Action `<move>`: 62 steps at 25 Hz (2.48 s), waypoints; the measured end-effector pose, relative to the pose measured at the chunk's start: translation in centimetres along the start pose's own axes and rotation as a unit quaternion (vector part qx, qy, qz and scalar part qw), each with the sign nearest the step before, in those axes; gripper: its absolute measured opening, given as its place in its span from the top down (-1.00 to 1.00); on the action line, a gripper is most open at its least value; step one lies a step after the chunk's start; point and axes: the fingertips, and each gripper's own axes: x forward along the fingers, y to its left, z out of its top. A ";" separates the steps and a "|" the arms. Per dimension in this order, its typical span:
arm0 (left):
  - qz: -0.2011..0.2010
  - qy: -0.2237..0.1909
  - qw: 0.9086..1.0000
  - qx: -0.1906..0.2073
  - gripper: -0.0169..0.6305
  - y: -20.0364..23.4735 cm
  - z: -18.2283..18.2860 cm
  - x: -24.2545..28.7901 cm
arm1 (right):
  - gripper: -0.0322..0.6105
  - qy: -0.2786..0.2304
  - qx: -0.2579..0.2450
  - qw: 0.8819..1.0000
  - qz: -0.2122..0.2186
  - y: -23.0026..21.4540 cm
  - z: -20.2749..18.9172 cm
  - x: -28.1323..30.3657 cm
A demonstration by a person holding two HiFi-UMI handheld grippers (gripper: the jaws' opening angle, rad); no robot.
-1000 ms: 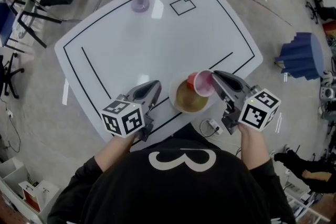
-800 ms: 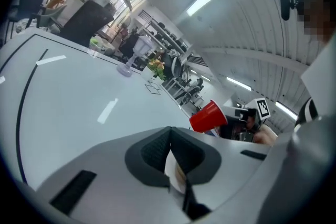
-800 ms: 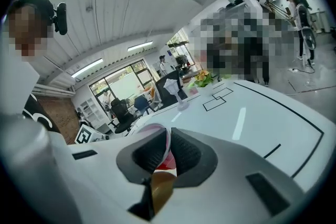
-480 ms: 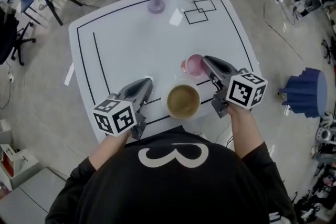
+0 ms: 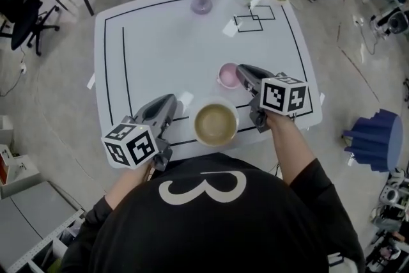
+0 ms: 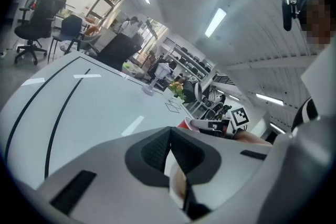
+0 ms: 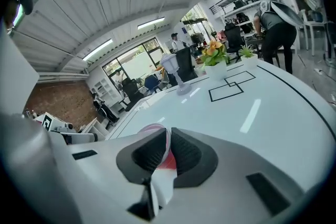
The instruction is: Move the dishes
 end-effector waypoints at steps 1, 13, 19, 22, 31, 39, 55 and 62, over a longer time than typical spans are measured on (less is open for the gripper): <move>0.004 -0.004 1.000 0.000 0.94 0.0 0.0 -0.1 | 0.78 0.001 0.000 1.000 0.004 0.0 0.0 0.2; 0.025 -0.031 0.999 -0.006 0.94 -0.2 0.3 -1.1 | 0.32 -0.010 0.015 0.999 0.048 0.8 0.3 -1.6; 0.024 -0.027 0.999 -0.013 0.94 -0.2 0.3 -0.8 | 0.23 -0.029 0.021 0.998 0.060 1.7 0.2 -4.4; 0.019 -0.023 1.000 -0.009 0.94 -0.5 0.3 -1.1 | 0.23 -0.038 0.028 0.997 0.063 2.4 -0.5 -5.5; 0.006 -0.003 1.000 0.004 0.94 -1.8 -0.9 -4.2 | 0.21 -0.030 0.039 0.996 0.069 6.4 -5.5 -6.9; 0.001 0.003 1.000 0.006 0.94 -2.0 -2.5 -7.0 | 0.19 0.020 0.039 0.998 0.051 7.6 -11.2 -5.7; -0.003 0.012 1.000 0.015 0.94 -1.9 -3.0 -8.3 | 0.72 0.018 0.065 0.997 -0.025 6.3 -13.3 -4.4; -0.014 0.015 0.999 0.026 0.94 -2.8 -2.3 -7.3 | 0.80 0.008 0.074 0.997 -0.021 6.2 -12.4 -5.0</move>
